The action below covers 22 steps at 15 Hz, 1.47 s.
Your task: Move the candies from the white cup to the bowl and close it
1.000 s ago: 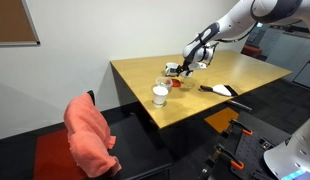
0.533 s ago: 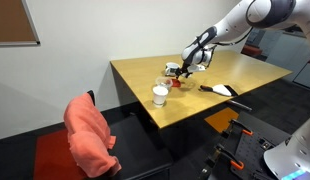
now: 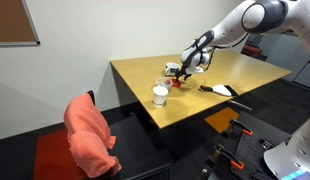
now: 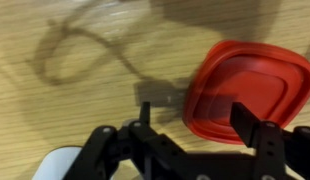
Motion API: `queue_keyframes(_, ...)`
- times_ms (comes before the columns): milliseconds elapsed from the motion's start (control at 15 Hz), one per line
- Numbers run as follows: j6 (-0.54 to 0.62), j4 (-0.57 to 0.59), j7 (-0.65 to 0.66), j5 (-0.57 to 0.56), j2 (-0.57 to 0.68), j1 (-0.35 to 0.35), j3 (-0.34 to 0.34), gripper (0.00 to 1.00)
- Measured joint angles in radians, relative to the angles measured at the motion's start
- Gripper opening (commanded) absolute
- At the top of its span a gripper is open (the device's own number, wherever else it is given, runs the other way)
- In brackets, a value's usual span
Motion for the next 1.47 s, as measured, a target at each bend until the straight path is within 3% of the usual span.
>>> queue_keyframes(733,-0.132,0.122,0.059,0.006,0.06,-0.008,0.0,0.51)
queue_keyframes(933,-0.144,0.146,0.06,0.01,0.076,-0.01,0.0,0.36)
queue_keyframes(1200,-0.153,0.171,0.06,0.015,0.088,-0.01,0.0,0.02)
queue_keyframes(1467,-0.154,0.184,0.06,0.016,0.093,-0.011,0.0,0.06)
